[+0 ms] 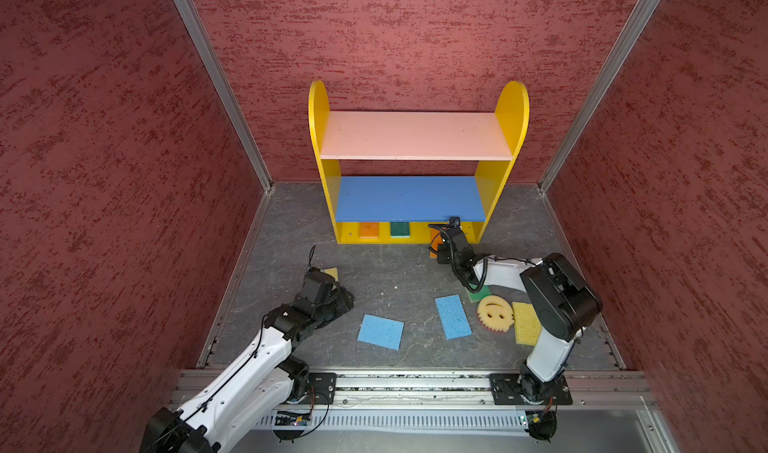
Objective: Place and organize the cleaning sponges onto the shelf
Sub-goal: 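Grasp the orange sponge with the right gripper and carry it toward the shelf base, then lower the orange sponge upright into the shelf base beside the green sponge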
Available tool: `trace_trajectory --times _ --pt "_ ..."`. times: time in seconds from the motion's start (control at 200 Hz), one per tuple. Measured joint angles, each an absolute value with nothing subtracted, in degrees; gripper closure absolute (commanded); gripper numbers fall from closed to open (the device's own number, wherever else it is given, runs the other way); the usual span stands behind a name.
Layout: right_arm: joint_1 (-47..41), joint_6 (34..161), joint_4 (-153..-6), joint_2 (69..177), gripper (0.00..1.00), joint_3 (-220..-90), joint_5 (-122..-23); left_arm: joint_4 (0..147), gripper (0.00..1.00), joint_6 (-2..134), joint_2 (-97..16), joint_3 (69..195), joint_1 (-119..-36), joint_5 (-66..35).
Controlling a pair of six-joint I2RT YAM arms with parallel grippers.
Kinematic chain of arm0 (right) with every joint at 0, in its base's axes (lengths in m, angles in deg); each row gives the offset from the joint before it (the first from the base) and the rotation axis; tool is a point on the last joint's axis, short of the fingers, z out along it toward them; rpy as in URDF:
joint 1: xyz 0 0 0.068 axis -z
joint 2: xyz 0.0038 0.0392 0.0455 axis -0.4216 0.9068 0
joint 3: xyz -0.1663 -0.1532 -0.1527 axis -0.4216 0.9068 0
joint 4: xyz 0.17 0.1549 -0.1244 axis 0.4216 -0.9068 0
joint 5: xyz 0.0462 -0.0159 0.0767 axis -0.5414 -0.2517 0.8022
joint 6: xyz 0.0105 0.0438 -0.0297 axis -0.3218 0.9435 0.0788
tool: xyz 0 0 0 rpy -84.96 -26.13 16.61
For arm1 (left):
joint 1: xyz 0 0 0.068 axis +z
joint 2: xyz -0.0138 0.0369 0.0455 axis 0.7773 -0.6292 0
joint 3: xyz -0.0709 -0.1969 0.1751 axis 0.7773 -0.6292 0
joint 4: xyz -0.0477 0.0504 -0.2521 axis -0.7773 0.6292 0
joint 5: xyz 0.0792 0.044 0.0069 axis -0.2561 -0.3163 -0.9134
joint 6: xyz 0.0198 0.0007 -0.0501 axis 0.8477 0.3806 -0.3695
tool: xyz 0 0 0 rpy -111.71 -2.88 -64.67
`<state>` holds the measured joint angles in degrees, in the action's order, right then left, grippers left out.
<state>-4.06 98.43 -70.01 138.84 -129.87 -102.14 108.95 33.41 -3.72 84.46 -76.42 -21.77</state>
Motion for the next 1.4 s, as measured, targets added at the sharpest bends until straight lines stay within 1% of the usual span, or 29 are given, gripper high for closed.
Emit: trace_trajectory --times 0.115,0.225,0.416,0.511,0.656,0.711,0.817,0.992,1.072,1.127,1.232,1.398 --pt "-4.0 98.2 -69.0 139.4 0.71 -129.9 -102.2 109.0 0.39 33.3 -4.3 84.5 -76.5 -21.9" --pt "-3.9 98.2 -68.1 139.2 0.64 -129.7 -102.1 108.9 0.38 33.3 -4.3 84.5 -76.7 -21.9" --pt "-3.8 100.6 -67.7 132.4 0.6 -124.5 -101.4 108.9 0.38 33.3 -4.3 84.5 -76.7 -21.9" --pt "-3.8 103.2 -67.7 128.3 0.57 -121.9 -99.1 108.6 0.38 33.2 -4.4 84.5 -76.8 -21.9" --pt "-3.8 106.9 -67.8 127.8 0.5 -121.4 -94.6 108.0 0.37 33.2 -5.0 84.5 -77.0 -21.9" --pt "-3.7 108.3 -67.8 128.3 0.49 -121.3 -93.2 107.9 0.36 33.2 -5.0 84.5 -77.1 -21.8" --pt "-3.0 110.2 -67.8 130.0 0.5 -121.3 -91.2 107.6 0.37 33.0 -4.9 84.5 -77.4 -21.7" --pt "-1.0 112.0 -69.1 134.1 0.51 -122.1 -90.5 107.2 0.37 32.4 -4.4 84.3 -77.6 -21.2" --pt "-0.4 112.2 -69.1 136.1 0.55 -123.5 -90.1 107.2 0.37 32.1 -4.4 84.3 -77.8 -21.1" --pt "-0.1 112.2 -69.0 137.5 0.6 -125.0 -89.6 107.1 0.4 32.0 -4.4 84.2 -77.8 -21.1" --pt "0.1 111.7 -68.6 139.9 0.68 -127.6 -88.8 107.0 0.41 31.9 -4.6 84.1 -77.8 -20.9" --pt "0.1 110.5 -67.7 141.3 0.7 -128.6 -88.4 106.4 0.41 31.9 -5.9 84.1 -77.8 -20.8"
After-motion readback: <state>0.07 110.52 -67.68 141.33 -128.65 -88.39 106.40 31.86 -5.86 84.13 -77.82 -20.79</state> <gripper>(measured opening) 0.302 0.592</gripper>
